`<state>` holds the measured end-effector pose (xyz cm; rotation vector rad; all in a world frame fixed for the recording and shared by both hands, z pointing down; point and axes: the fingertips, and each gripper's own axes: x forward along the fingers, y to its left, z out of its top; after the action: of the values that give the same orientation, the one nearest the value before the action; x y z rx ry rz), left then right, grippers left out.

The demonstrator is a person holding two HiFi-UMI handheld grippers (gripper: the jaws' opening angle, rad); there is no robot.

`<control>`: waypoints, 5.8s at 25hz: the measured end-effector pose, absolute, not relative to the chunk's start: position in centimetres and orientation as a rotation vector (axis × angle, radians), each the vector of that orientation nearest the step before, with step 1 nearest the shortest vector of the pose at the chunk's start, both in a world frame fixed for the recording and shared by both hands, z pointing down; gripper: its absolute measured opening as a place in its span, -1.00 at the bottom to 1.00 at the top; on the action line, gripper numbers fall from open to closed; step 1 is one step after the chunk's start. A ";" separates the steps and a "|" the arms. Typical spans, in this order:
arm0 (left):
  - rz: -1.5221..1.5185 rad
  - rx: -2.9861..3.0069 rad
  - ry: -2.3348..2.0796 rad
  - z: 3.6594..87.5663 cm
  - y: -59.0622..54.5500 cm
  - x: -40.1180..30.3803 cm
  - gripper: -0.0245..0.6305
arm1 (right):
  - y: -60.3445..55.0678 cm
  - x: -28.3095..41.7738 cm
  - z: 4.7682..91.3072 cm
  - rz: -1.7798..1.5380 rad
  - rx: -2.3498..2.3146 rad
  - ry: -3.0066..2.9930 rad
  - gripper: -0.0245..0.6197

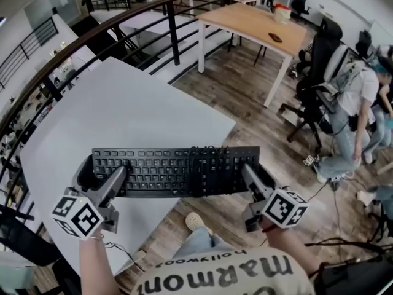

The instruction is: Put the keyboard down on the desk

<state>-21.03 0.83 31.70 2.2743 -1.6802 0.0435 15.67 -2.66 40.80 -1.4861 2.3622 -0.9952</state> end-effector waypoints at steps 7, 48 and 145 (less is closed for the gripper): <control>0.112 2.268 -1.558 26.6 -10.6 -26.1 0.55 | -11.2 10.5 36.5 -1.103 -1.573 2.283 -0.11; 0.436 2.170 -1.309 40.4 -24.1 -28.4 0.44 | -14.4 7.1 49.2 -1.627 -1.681 2.061 -0.11; 1.001 2.250 -1.596 49.4 -30.2 -26.7 -0.15 | -15.3 5.0 53.1 -2.136 -1.636 1.952 -0.17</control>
<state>-26.67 -30.24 49.45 2.2499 -1.5965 1.0010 4.96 -15.33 53.10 -1.6360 1.9522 -2.1356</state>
